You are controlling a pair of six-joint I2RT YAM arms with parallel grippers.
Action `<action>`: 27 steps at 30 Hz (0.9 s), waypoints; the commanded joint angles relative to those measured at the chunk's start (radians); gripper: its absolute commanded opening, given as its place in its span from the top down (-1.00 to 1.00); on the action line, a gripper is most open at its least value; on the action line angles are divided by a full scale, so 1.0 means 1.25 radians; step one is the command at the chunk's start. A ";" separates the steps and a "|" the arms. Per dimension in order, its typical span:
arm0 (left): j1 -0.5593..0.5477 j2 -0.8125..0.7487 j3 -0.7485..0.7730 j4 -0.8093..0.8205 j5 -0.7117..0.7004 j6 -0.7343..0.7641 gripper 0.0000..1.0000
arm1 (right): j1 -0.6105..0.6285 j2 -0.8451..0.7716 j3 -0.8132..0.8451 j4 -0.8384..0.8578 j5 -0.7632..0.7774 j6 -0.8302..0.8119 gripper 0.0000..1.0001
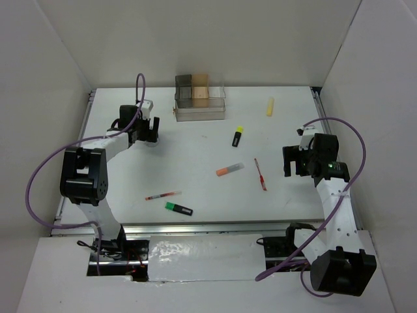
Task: Sort the stationery into containers
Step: Pick up the stationery from the center of the board.
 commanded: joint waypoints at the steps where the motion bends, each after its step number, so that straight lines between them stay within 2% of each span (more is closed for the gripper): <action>1: -0.005 0.009 0.024 0.041 -0.007 -0.009 -0.91 | -0.005 0.001 0.011 0.039 -0.006 -0.002 -1.00; 12: -0.006 -0.016 -0.002 0.038 -0.002 -0.002 -0.72 | -0.003 0.001 0.005 0.048 -0.008 0.001 -1.00; 18: -0.010 -0.009 0.021 0.011 0.012 0.009 -0.47 | -0.003 -0.011 -0.005 0.046 -0.008 0.004 -1.00; 20: -0.016 -0.019 0.027 0.008 0.011 0.018 -0.24 | -0.003 -0.016 -0.012 0.046 -0.008 0.004 -1.00; 22: -0.017 -0.026 0.046 -0.004 0.019 0.022 -0.14 | -0.003 -0.022 -0.017 0.045 -0.008 0.002 -1.00; 23: -0.018 -0.028 0.057 -0.015 0.023 0.024 0.02 | -0.003 -0.024 -0.019 0.046 -0.008 0.002 -1.00; 25: -0.025 -0.026 0.102 -0.064 0.031 0.018 0.20 | -0.003 -0.024 -0.020 0.048 -0.008 0.002 -1.00; 26: -0.023 -0.024 0.118 -0.079 0.036 0.013 0.40 | -0.003 -0.023 -0.017 0.048 -0.011 0.002 -1.00; 27: -0.023 -0.023 0.159 -0.095 0.046 0.011 0.48 | -0.003 -0.021 -0.017 0.046 -0.013 0.004 -1.00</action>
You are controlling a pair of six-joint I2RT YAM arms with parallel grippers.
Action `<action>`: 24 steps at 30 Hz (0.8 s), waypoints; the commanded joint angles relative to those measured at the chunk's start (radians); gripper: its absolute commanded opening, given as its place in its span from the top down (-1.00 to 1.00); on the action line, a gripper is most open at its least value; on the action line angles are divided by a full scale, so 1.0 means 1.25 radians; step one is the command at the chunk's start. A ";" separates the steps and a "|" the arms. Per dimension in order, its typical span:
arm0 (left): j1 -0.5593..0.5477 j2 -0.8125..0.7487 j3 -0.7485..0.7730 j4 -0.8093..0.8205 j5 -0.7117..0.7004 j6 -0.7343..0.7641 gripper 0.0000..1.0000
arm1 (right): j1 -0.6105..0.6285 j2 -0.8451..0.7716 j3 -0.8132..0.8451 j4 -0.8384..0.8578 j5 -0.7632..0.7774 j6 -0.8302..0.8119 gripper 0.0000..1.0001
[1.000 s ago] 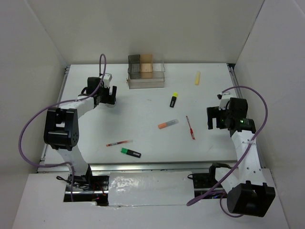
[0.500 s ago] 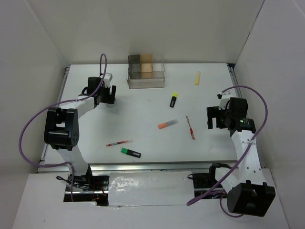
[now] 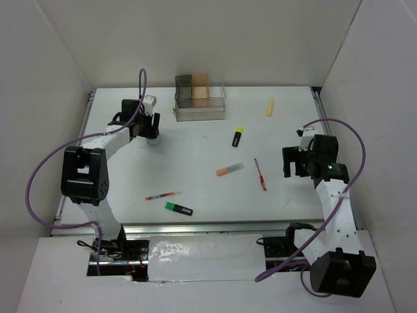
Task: Sort the stationery into containers
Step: Pick up the stationery from the center of the board, then place the stationery in the storage box.
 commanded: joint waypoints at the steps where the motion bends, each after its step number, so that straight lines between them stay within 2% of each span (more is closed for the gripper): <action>1: -0.011 -0.015 0.126 -0.046 0.039 0.002 0.54 | -0.003 -0.011 -0.002 0.037 -0.012 0.007 -1.00; 8: -0.037 0.052 0.415 -0.133 0.051 -0.043 0.73 | -0.002 0.008 0.002 0.044 -0.038 0.024 -1.00; 13: -0.079 0.143 0.574 -0.098 0.007 -0.041 0.79 | 0.000 0.033 0.008 0.050 -0.044 0.035 -1.00; 19: -0.100 0.221 0.620 0.077 -0.006 -0.091 0.90 | 0.004 0.053 0.033 0.032 -0.043 0.032 -1.00; 24: -0.107 0.331 0.715 0.125 -0.014 -0.098 0.94 | 0.003 0.086 0.080 0.011 -0.052 0.035 -1.00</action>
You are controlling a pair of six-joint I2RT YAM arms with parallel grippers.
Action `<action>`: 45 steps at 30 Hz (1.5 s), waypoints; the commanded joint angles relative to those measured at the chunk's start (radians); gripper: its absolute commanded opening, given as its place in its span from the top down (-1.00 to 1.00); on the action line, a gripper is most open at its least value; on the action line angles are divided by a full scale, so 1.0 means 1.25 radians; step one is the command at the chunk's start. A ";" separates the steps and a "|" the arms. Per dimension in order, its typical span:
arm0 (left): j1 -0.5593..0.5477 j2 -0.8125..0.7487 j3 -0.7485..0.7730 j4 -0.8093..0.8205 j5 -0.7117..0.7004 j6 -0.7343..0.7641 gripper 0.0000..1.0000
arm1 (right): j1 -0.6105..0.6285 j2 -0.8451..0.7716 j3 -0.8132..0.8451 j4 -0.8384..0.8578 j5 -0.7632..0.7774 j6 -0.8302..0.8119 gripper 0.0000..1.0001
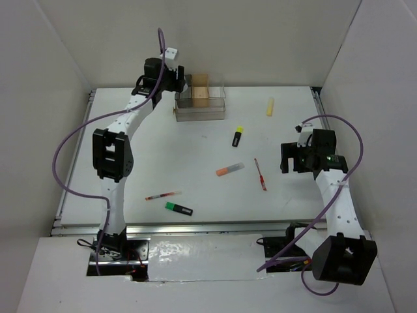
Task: Sort the stationery into containers
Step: Place the stationery in the storage box.
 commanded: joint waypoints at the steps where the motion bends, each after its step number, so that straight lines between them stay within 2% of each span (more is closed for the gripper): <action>1: 0.004 0.040 0.066 0.141 -0.007 -0.028 0.94 | 0.004 0.019 0.062 0.003 -0.020 0.011 -1.00; 11: 0.001 0.145 0.105 0.203 -0.037 -0.014 0.97 | 0.004 0.048 0.085 0.001 -0.023 0.014 -1.00; 35: -0.004 0.244 0.143 0.220 -0.057 0.005 0.91 | 0.010 0.055 0.069 0.017 -0.020 0.000 -1.00; 42: -0.006 0.252 0.147 0.195 -0.053 0.006 0.76 | 0.011 0.060 0.075 0.020 -0.017 0.000 -1.00; 45: -0.007 0.252 0.143 0.184 -0.053 0.013 0.50 | 0.011 0.066 0.083 0.022 -0.017 0.002 -1.00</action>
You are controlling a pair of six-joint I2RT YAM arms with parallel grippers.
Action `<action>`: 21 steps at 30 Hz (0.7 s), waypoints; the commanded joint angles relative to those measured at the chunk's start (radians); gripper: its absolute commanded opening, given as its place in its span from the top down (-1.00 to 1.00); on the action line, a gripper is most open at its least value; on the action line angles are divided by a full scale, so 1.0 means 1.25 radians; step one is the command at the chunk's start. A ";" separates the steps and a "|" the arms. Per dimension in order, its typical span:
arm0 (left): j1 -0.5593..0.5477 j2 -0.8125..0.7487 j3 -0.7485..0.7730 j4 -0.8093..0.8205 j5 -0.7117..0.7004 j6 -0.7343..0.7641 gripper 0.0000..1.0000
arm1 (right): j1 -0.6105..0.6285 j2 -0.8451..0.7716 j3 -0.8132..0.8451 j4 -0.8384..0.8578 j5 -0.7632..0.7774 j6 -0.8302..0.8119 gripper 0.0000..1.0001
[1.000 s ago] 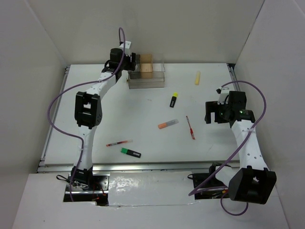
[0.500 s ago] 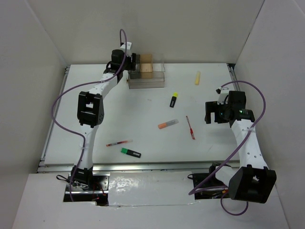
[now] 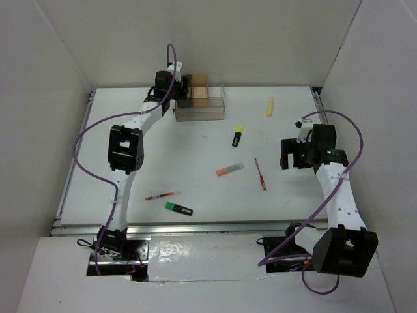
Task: Sort the stationery into containers
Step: Place the stationery in the storage box.
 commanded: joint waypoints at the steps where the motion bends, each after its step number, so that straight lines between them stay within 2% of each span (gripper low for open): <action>1: -0.002 0.004 0.036 0.049 0.005 0.024 0.35 | 0.006 0.010 0.030 0.028 -0.005 -0.003 -1.00; 8: -0.004 0.001 0.063 0.032 0.022 0.025 -0.15 | 0.008 0.025 0.048 0.037 -0.018 0.015 -1.00; 10: -0.004 -0.007 0.087 0.027 0.023 0.020 -0.35 | 0.008 0.029 0.053 0.044 -0.024 0.026 -1.00; 12: -0.006 -0.028 0.099 0.026 0.011 0.018 -0.64 | 0.012 0.032 0.068 0.045 -0.026 0.039 -1.00; 16: -0.008 -0.076 0.112 0.006 0.007 0.030 -0.94 | 0.013 0.039 0.107 0.038 -0.018 0.069 -1.00; 21: -0.007 -0.156 0.070 -0.026 0.016 0.084 -0.99 | 0.013 0.052 0.182 0.003 -0.027 0.072 -1.00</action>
